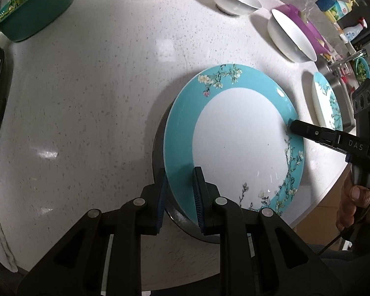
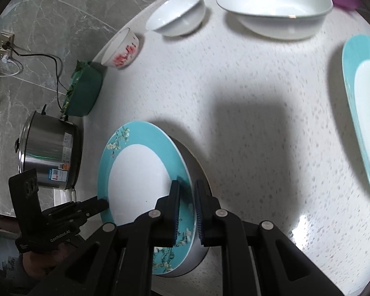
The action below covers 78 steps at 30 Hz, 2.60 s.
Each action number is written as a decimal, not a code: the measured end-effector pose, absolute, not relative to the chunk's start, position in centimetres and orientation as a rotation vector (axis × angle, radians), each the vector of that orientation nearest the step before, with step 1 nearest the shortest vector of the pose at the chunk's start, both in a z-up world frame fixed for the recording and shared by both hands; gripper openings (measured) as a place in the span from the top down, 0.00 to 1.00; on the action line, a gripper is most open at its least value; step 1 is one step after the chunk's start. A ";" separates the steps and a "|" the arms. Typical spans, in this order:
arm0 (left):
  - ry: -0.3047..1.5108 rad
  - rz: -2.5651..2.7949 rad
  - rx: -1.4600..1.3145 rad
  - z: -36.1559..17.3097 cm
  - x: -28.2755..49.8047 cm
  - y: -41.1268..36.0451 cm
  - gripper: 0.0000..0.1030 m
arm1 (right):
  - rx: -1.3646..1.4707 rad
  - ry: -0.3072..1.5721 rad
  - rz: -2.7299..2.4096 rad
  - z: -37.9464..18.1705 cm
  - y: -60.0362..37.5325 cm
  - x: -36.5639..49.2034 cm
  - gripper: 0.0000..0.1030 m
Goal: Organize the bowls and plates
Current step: 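Lift the teal floral plate and lay it onto the grey plate, then open both grippers and move to the larger teal plate by the sink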
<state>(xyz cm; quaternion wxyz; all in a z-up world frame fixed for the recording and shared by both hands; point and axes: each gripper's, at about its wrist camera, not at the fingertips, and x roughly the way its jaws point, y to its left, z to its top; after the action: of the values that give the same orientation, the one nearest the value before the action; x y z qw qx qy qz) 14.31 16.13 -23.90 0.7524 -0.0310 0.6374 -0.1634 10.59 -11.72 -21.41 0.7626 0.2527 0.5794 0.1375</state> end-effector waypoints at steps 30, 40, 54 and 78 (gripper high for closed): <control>1.347 -0.379 0.050 -24.9 13.8 15.7 0.77 | 0.152 1.179 0.187 -20.7 -7.3 8.1 0.76; 1.125 -0.517 -0.105 -18.0 15.0 13.5 0.09 | 0.265 1.072 0.174 -18.0 -10.1 6.2 0.29; 1.181 -0.666 -0.137 -17.6 17.7 -7.2 0.06 | 0.775 0.835 0.031 -14.4 -40.3 -0.3 0.17; 1.341 -0.557 0.006 -27.5 21.8 -17.5 0.65 | 0.876 1.066 0.283 -23.8 -46.6 5.0 0.43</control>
<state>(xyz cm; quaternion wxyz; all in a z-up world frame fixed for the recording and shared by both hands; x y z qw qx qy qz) 21.79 -17.45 -27.47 0.7478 0.0029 0.6131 -0.2547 5.04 -46.57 -23.81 0.7621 0.4027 0.4900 0.1300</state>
